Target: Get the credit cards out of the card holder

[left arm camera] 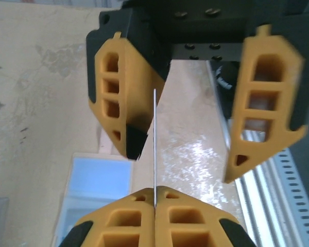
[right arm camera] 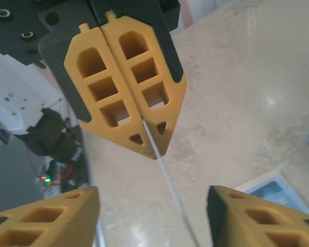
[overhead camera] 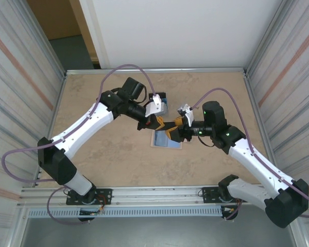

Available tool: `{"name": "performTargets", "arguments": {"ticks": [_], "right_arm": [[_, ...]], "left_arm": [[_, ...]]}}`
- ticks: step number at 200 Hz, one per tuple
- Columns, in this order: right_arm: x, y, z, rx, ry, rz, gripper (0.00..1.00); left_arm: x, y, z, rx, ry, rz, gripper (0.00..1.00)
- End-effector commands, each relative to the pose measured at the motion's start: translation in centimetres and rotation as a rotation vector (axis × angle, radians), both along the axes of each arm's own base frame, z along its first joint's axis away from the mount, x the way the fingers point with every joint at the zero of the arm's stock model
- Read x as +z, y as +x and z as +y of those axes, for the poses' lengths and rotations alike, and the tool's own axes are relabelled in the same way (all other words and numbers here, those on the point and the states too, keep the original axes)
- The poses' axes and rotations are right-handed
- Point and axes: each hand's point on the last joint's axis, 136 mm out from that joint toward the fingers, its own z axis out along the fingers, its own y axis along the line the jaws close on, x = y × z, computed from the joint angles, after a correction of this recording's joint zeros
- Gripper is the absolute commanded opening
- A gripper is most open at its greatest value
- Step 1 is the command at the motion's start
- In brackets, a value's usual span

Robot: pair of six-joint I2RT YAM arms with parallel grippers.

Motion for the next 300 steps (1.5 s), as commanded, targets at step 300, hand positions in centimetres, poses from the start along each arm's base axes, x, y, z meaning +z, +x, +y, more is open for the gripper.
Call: {"name": "performTargets", "arguments": {"ticks": [300], "right_arm": [[-0.8, 6.4, -9.2, -0.736, -0.003, 0.045, 0.99]], "left_arm": [[-13.3, 28.2, 2.0, 0.262, 0.157, -0.376, 0.00]]}}
